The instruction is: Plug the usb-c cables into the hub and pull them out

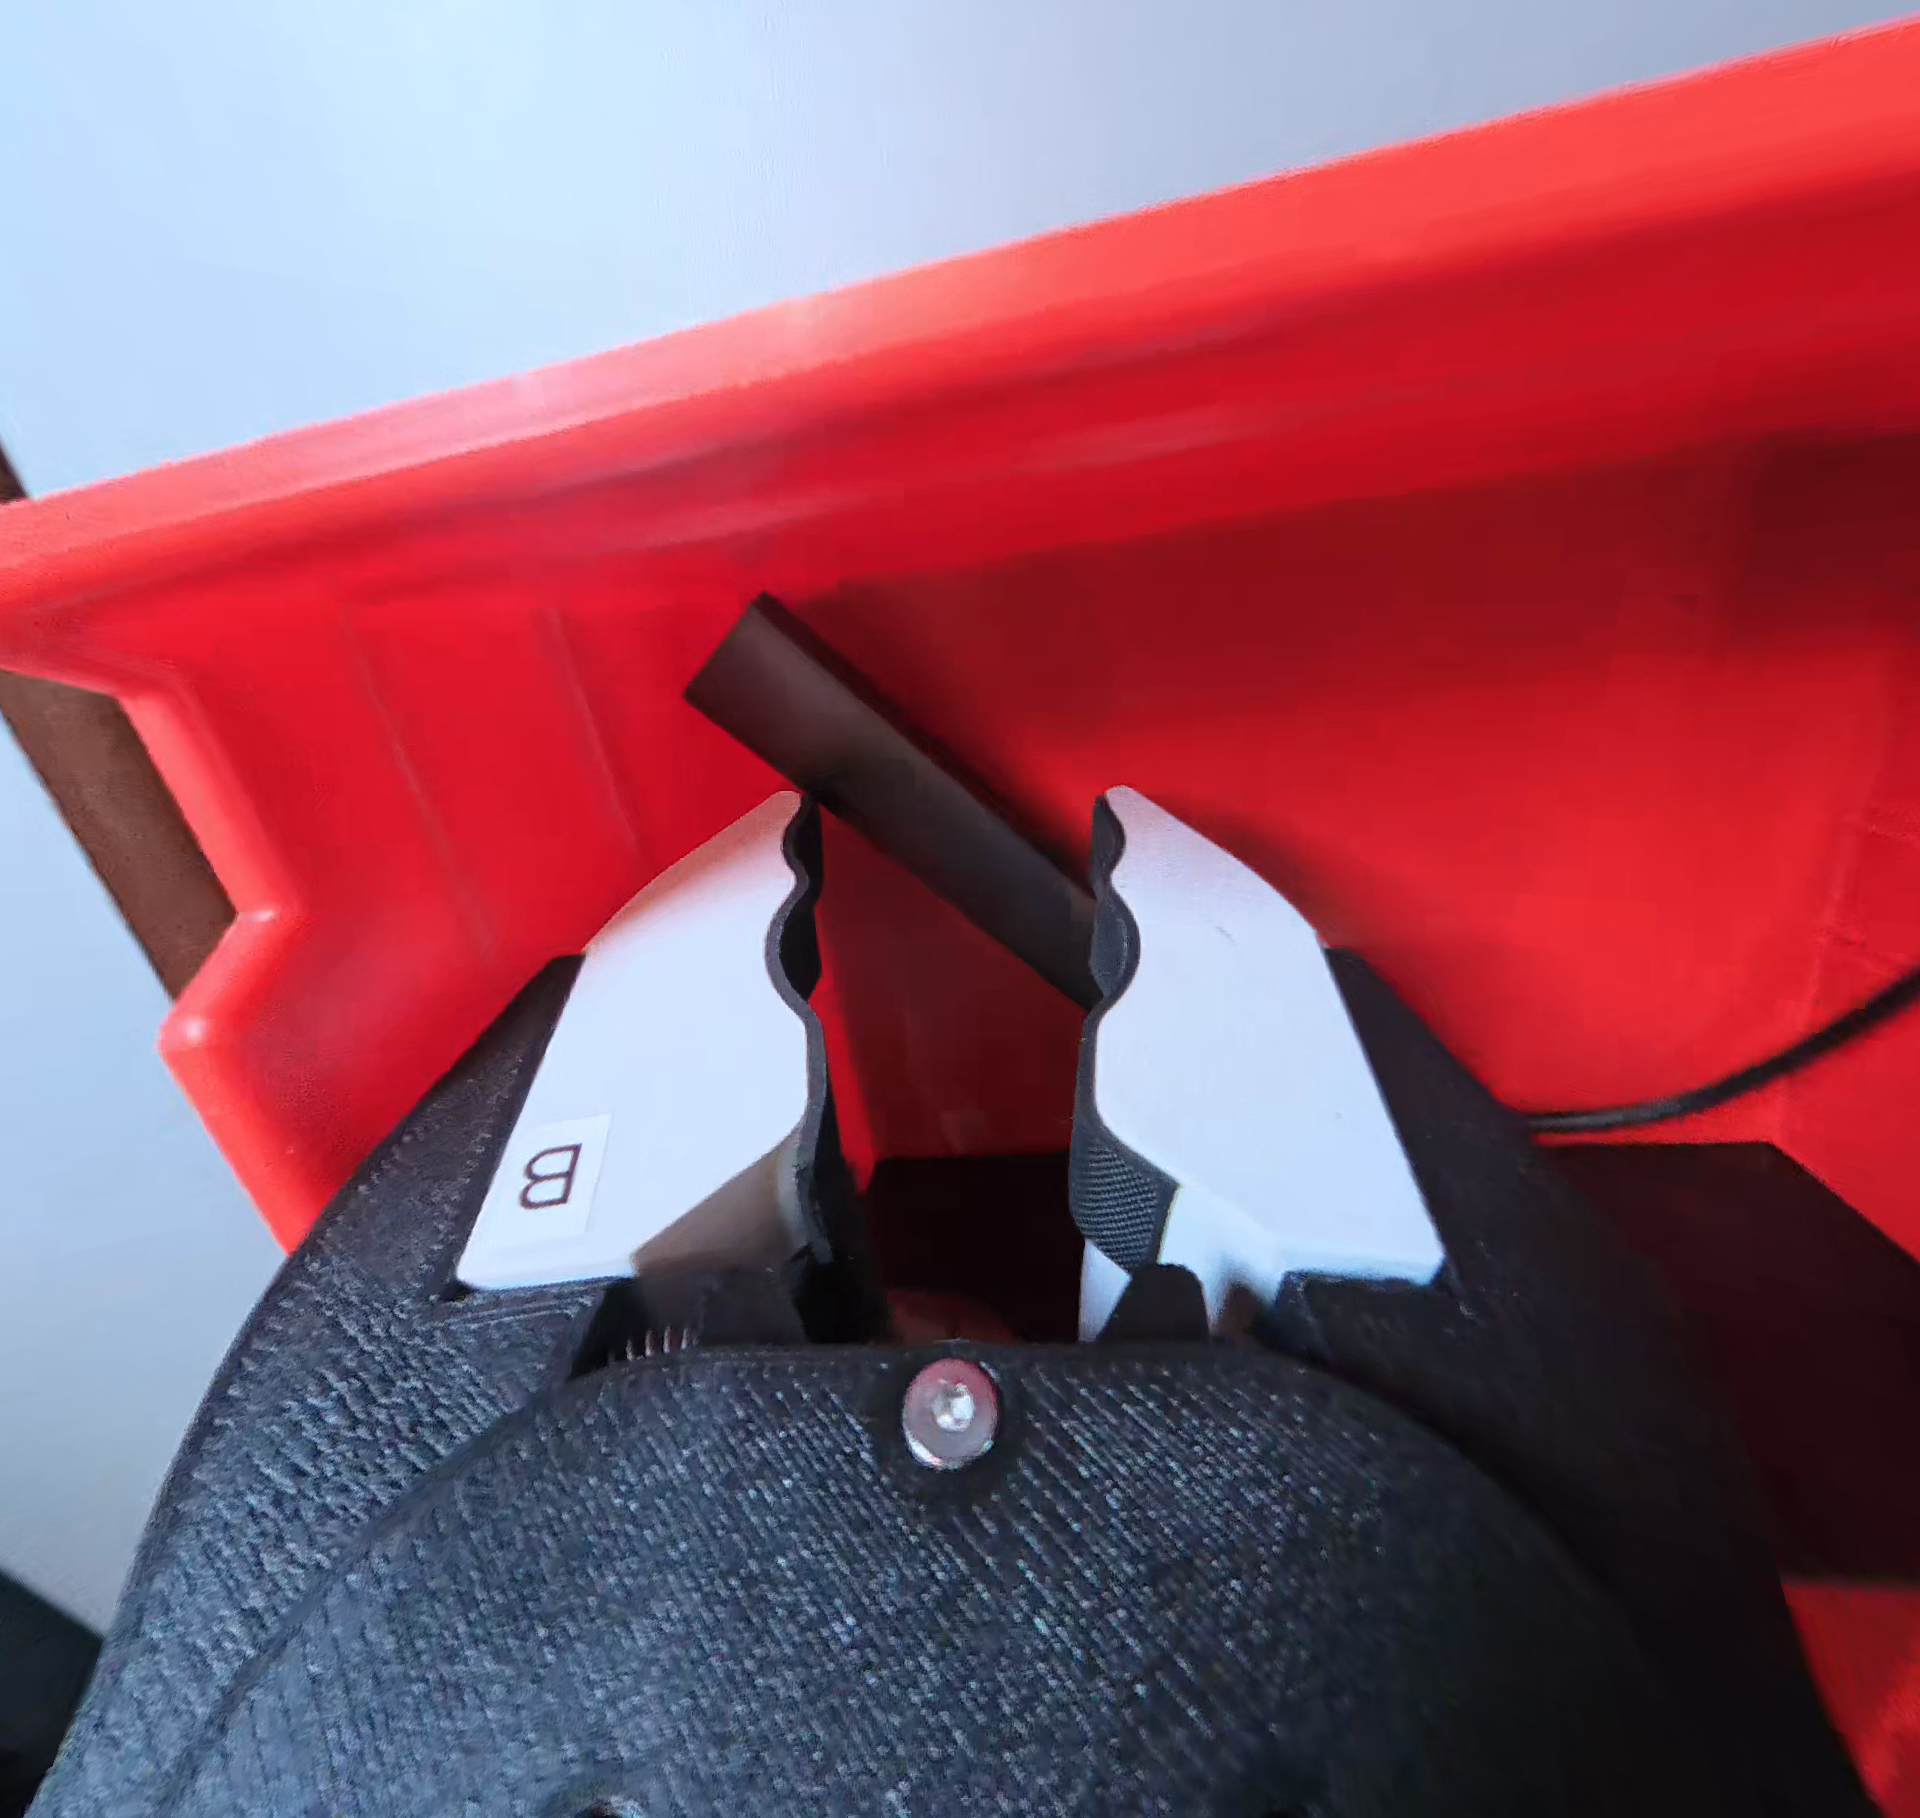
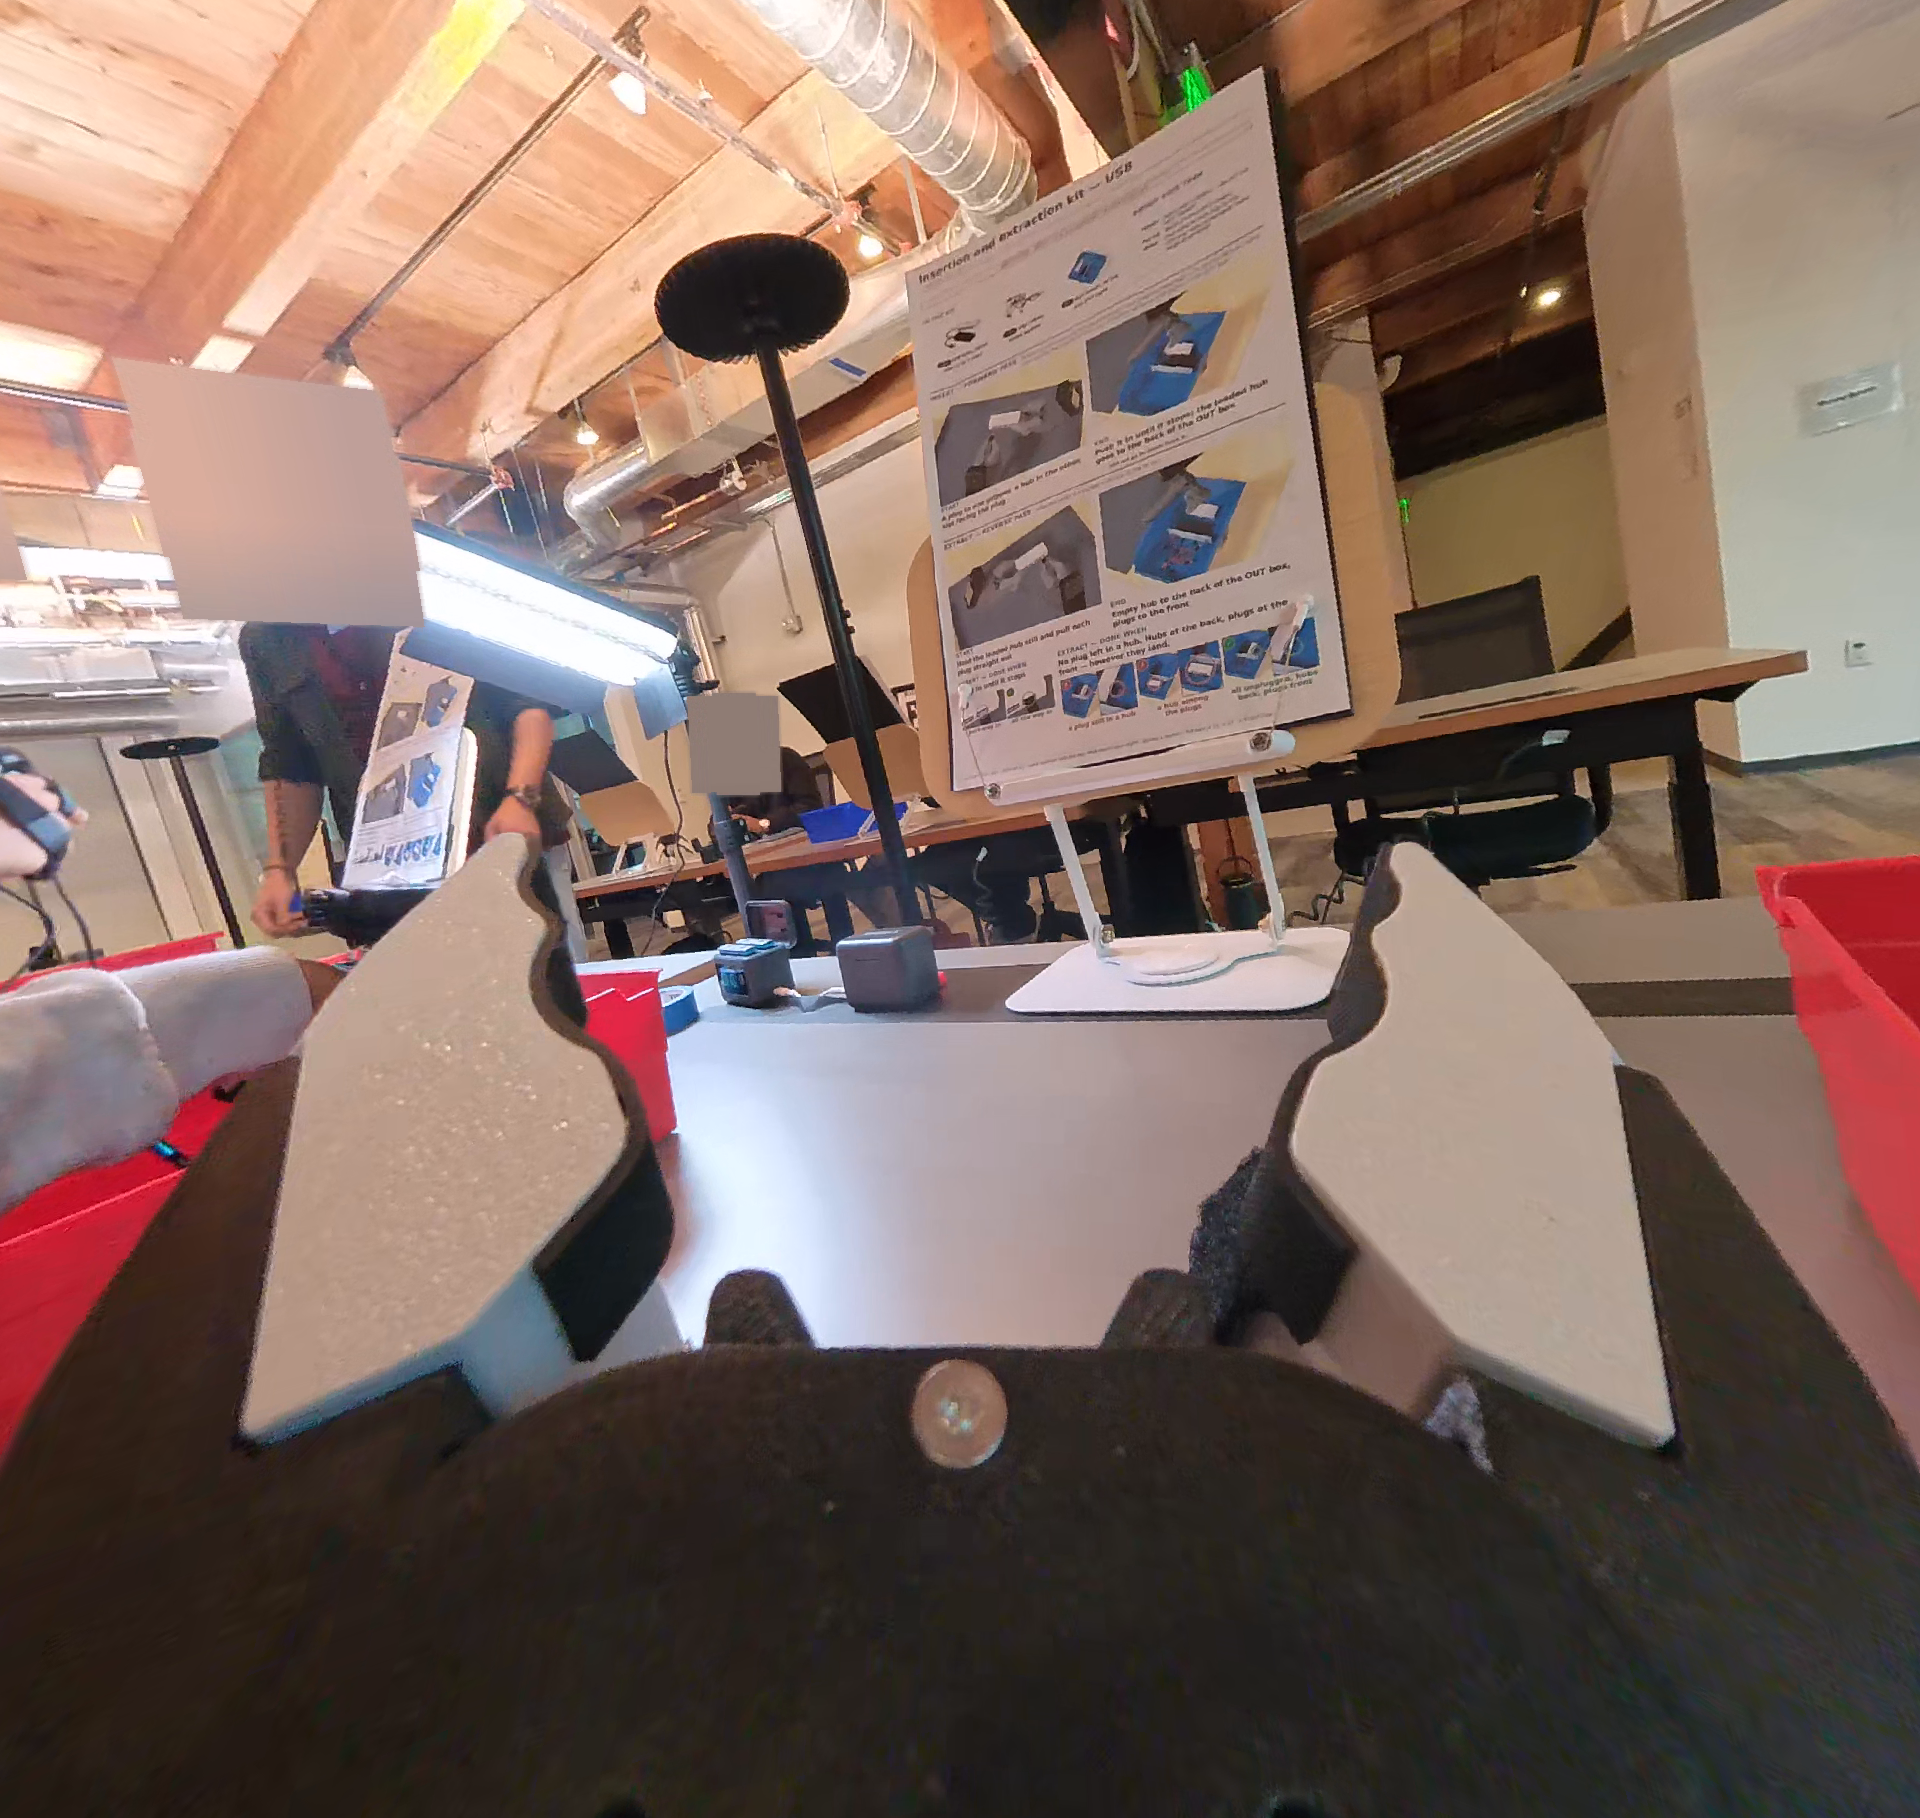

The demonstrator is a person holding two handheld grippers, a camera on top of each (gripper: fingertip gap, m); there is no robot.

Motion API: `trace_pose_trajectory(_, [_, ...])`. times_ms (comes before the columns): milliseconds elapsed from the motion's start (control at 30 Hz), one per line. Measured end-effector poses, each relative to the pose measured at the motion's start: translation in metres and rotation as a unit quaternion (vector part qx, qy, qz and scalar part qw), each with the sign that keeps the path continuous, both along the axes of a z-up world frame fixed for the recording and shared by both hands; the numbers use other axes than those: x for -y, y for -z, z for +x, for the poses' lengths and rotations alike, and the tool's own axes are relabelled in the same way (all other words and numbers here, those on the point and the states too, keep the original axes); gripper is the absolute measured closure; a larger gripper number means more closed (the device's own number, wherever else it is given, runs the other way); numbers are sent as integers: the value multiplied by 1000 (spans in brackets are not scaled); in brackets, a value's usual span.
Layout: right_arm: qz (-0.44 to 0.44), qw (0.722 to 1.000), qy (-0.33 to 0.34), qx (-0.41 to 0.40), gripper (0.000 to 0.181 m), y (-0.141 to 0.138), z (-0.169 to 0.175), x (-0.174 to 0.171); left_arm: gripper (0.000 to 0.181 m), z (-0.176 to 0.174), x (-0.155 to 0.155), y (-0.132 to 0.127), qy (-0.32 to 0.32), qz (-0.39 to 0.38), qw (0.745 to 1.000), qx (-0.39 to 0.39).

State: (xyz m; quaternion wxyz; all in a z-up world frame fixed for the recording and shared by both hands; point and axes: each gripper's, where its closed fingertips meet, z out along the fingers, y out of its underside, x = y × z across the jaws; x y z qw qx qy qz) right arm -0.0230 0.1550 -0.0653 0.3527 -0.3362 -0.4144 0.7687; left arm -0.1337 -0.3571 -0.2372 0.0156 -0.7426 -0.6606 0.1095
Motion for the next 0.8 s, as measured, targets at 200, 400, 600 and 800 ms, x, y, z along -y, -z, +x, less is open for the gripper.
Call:
trace_pose_trajectory(200, [18, 1000, 2, 2, 43, 3, -1, 3, 146, 0, -7, -7, 19, 25, 999, -36])
trace_pose_trajectory(400, [18, 1000, 1, 4, 43, 4, -1, 3, 168, -6, -33, -78, 60, 101, 973, -199])
trace_pose_trajectory(600, [30, 1000, -1, 1, 44, 5, 0, 7, 171, 6, -50, -174, 113, 116, 902, -400])
trace_pose_trajectory(800, [52, 998, -36, -8, 57, 7, 5, 20, 172, 60, -112, -283, 194, 224, 717, -631])
